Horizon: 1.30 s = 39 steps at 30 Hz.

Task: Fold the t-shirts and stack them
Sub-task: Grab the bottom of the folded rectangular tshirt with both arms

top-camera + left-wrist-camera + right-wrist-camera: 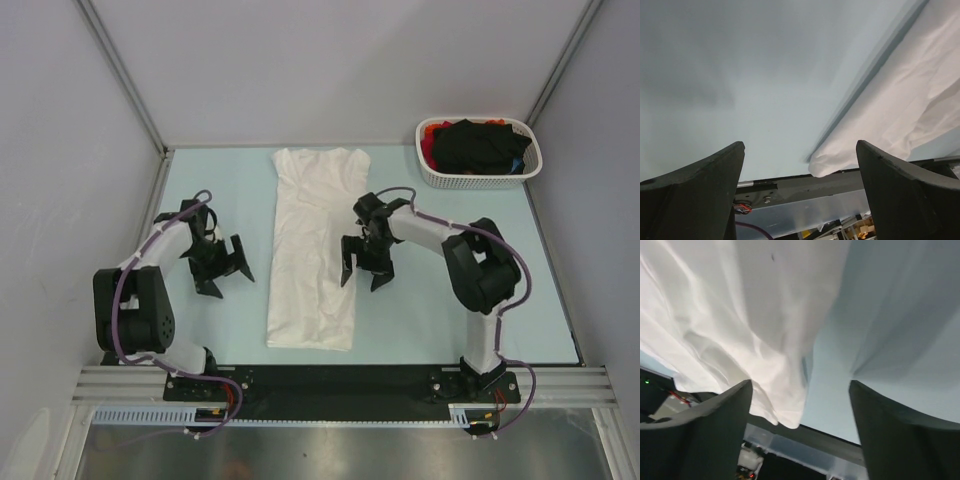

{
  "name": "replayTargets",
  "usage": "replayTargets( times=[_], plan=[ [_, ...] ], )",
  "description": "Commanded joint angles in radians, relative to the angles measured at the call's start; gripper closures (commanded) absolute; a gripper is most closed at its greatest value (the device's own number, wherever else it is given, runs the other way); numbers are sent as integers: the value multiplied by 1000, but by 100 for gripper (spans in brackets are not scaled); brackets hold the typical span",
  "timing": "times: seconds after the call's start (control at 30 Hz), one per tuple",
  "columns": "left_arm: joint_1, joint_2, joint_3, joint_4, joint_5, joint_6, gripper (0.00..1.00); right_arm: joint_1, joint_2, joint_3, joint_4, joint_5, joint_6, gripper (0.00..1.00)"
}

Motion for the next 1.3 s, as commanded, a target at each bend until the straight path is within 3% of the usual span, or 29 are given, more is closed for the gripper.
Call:
replayTargets(
  times=[0.0, 0.1, 0.3, 0.43, 0.5, 0.67, 1.03, 1.27],
  plan=[
    [9, -109, -82, 2, 106, 15, 0, 6, -230, -112, -6, 70, 5, 10],
    [7, -157, -170, 28, 146, -5, 0, -16, -390, -248, 31, 52, 51, 9],
    [-16, -260, -313, 102, 165, -96, 0, -48, -621, -590, 351, -119, 253, 12],
    [-57, -277, -356, 122, 137, -131, 0, -36, -663, -771, 567, -199, 390, 14],
    [-129, -269, -339, 120, 108, -142, 0, -27, -655, -828, 647, -219, 419, 14],
    [-246, -212, -302, 126, 60, -212, 1, 16, -562, -816, 700, -226, 431, 15],
    [-292, -83, -255, 172, 57, -236, 8, 81, -378, -686, 756, -269, 456, 18],
    [-355, -10, -235, 201, 96, -245, 12, 81, -264, -497, 513, -301, 358, 19]
  ],
)
